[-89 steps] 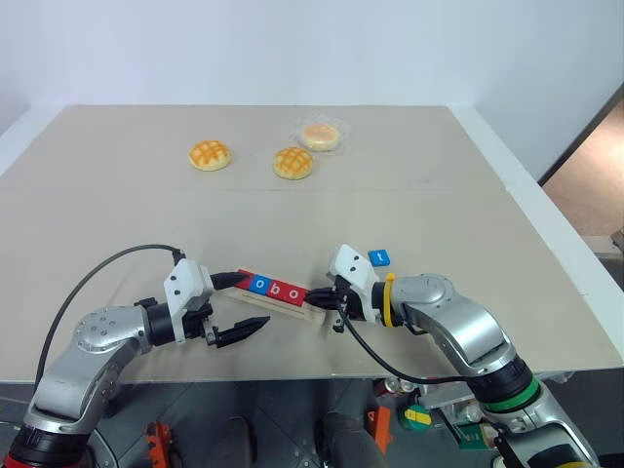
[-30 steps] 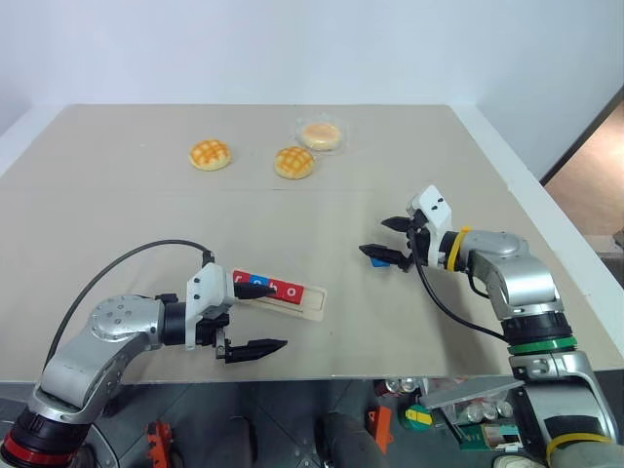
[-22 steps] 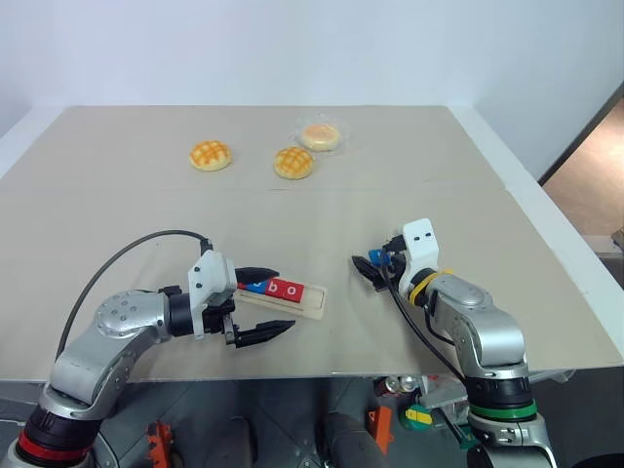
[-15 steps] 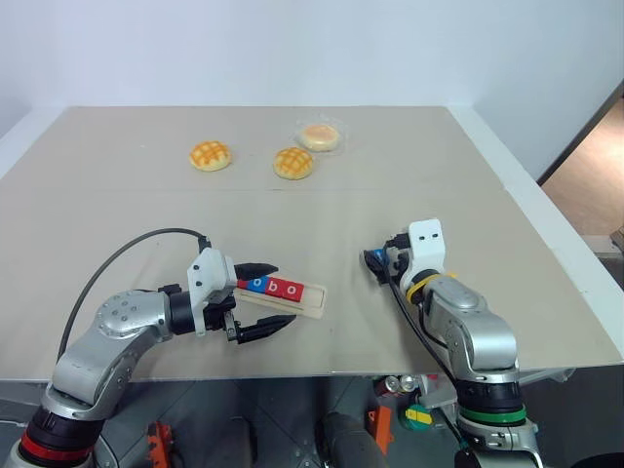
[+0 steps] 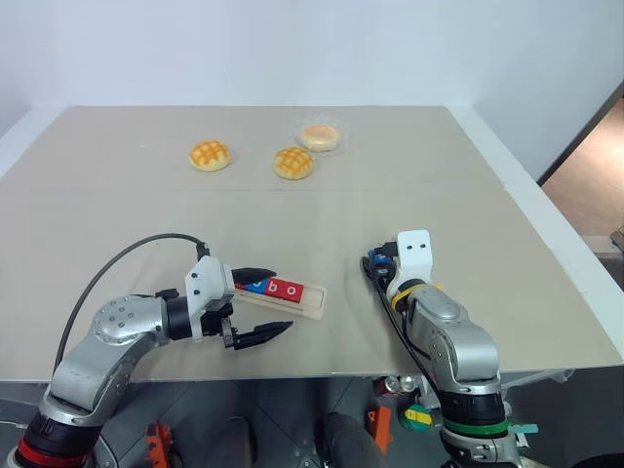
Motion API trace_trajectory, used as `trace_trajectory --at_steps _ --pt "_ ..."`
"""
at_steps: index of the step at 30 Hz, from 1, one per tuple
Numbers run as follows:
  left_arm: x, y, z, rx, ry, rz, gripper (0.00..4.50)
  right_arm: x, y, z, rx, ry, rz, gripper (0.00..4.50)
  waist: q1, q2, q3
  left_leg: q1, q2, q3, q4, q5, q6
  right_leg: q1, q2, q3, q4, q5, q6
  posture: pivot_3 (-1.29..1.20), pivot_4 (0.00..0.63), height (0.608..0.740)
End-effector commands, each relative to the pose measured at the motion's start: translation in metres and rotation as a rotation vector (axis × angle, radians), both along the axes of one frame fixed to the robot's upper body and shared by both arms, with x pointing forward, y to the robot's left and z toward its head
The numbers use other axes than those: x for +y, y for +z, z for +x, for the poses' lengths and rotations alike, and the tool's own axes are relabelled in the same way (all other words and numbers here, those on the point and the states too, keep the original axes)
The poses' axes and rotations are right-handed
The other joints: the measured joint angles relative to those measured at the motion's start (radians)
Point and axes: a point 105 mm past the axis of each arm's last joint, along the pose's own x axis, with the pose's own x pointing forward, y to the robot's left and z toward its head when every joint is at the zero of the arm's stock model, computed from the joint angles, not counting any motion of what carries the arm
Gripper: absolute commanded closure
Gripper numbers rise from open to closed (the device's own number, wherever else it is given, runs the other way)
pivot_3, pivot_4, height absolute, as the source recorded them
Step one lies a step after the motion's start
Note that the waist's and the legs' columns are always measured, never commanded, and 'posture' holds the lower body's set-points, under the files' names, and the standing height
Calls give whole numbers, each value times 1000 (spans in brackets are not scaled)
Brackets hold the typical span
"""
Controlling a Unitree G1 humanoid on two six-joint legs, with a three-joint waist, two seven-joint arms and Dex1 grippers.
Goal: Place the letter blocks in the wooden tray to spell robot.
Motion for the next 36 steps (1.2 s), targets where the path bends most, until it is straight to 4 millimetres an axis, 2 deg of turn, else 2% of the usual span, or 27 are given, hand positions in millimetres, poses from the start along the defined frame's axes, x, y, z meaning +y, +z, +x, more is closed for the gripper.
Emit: trace_trajectory --at_steps 1,12,24,25,26,27,28,32,36 --pt "1 2 -2 -23 -12 1 0 4 8 -4 -29 2 -13 3241 0 0 0 0 0 0 0 0 0 0 0 0 0 0 0 0 150 740" --pt "2 0 4 -15 -24 17 0 30 17 -49 59 161 -8 3296 0 0 0 -1 0 -1 -1 0 0 -1 0 -1 0 -1 -2 0 150 740" --pt "0 -2 5 -12 -47 31 0 42 18 -59 105 232 25 3296 0 0 0 -1 0 -1 -1 0 0 -1 0 -1 0 -3 -4 0 150 740" --pt "0 -2 5 -12 -48 32 0 43 20 -58 98 236 26 2496 0 0 0 -1 0 -1 -1 0 0 -1 0 -1 0 -3 -4 0 150 740" --pt "1 -2 5 -12 -48 33 0 43 22 -58 89 236 26 2284 0 0 0 -1 0 -1 -1 0 0 -1 0 -1 0 -3 -4 0 150 740" --pt "1 -2 5 -11 -48 34 0 42 23 -57 82 233 25 1799 0 0 0 -1 0 -1 -1 0 0 -1 0 -1 0 -3 -4 0 150 740" --pt "1 -3 5 -11 -47 36 0 41 26 -55 73 229 24 1623 0 0 0 -1 0 -1 -1 0 0 -1 0 -1 0 -3 -4 0 150 740" --pt "2 -4 5 -10 -43 42 0 28 53 -45 -2 222 27 158 0 0 0 -1 0 -1 0 0 0 -1 0 -1 0 -2 -4 0 150 740" --pt "1 -3 7 -23 -48 38 0 14 82 -24 -86 383 -51 70 0 1 1 -1 0 0 0 0 0 -1 -1 -1 -1 -2 -4 0 150 740"
